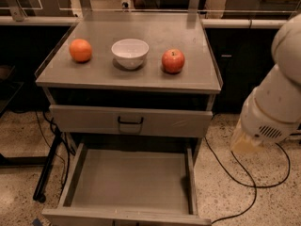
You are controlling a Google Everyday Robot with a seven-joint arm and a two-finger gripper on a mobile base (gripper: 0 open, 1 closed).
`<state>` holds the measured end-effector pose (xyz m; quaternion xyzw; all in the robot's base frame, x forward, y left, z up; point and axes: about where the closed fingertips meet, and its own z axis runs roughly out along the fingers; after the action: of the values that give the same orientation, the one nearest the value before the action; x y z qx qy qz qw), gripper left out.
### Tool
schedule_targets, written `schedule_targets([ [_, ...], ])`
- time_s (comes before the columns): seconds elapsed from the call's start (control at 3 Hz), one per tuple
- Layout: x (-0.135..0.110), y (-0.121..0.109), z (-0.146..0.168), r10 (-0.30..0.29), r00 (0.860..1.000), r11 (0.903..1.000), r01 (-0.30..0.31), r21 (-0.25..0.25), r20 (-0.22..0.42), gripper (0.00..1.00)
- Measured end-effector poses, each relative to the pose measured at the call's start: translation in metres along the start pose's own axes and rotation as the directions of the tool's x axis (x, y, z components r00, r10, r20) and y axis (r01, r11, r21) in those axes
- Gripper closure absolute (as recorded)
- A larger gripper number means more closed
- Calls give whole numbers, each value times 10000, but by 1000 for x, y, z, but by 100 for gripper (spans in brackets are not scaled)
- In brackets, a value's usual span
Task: Close middle drawer
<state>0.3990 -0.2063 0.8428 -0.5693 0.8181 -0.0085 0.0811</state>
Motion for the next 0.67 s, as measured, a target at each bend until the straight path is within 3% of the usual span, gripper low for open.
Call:
schedule_targets([
  [0.67, 6, 14, 22, 62, 9999, 9979, -71, -639, -142, 100],
])
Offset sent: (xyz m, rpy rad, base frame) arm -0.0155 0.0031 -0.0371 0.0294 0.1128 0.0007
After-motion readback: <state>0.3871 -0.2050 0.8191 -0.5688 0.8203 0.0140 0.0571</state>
